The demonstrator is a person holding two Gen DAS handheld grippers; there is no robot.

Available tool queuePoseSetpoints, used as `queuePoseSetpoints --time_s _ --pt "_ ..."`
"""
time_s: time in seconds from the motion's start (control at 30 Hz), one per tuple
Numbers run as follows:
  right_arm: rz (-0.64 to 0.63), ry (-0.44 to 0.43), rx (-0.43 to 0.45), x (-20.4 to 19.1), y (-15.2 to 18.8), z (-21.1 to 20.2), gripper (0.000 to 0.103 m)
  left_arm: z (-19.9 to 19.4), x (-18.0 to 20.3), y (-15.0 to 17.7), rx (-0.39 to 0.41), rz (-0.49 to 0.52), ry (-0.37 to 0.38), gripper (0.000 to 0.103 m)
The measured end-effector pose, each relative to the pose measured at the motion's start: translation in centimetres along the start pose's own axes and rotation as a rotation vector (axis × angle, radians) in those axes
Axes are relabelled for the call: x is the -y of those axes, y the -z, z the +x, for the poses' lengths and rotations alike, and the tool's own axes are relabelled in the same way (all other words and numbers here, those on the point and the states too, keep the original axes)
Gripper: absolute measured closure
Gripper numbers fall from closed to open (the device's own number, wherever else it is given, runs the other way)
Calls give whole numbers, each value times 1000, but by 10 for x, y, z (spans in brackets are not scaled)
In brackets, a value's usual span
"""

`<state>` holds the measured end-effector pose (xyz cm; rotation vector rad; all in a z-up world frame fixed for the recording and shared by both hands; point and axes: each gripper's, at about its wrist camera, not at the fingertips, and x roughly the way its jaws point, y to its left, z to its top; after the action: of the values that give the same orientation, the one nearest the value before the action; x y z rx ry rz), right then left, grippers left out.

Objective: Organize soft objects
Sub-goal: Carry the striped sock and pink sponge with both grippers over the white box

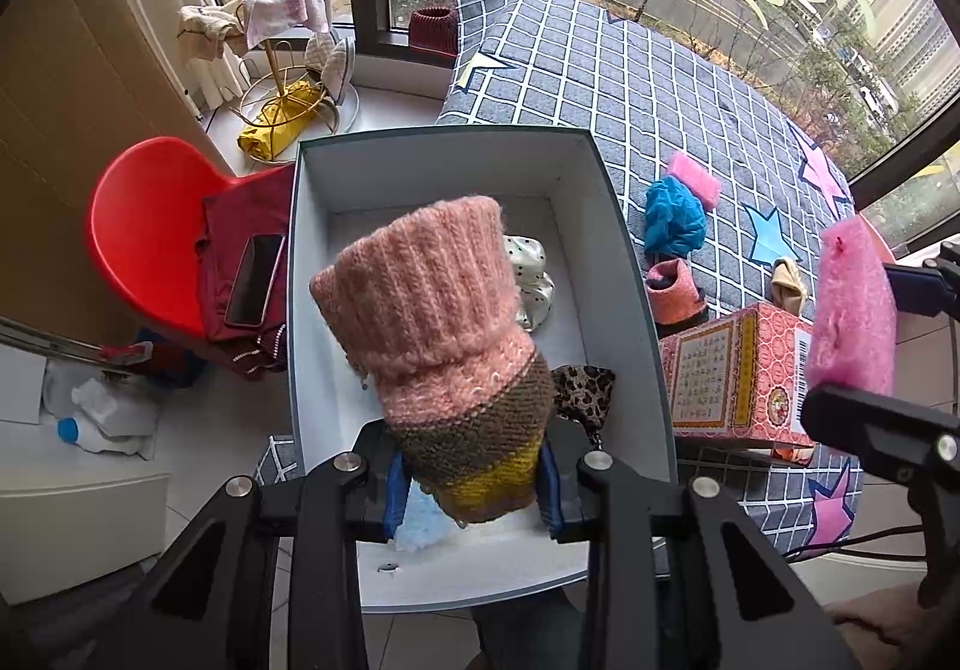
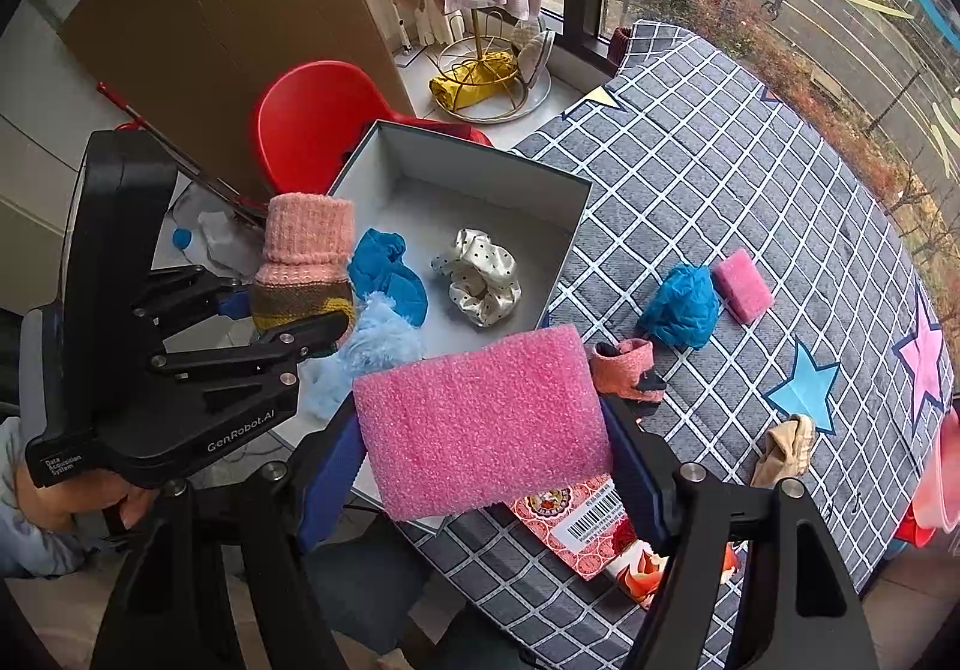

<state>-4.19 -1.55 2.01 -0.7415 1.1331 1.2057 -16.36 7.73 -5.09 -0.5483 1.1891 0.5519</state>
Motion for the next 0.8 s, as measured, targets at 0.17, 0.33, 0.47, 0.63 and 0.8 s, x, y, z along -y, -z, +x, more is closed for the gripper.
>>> queuePoseSetpoints --time_s 0.17,0.33,0.47,0.63,0.8 --pt "-9 -3 -3 -2 -4 3 27 1 -5 0 -3 -11 0 66" --pt "-15 -5 -7 -5 -8 6 27 2 -9 0 -6 -16 2 66" --pt "-21 -5 -12 -6 -10 8 27 3 -13 -1 -9 -19 5 66" --pt "-24 -8 -20 -7 -13 11 27 5 -15 -3 -13 -25 7 66" --pt "-26 -11 -27 -7 -17 14 27 8 -18 -4 -18 -30 7 66"
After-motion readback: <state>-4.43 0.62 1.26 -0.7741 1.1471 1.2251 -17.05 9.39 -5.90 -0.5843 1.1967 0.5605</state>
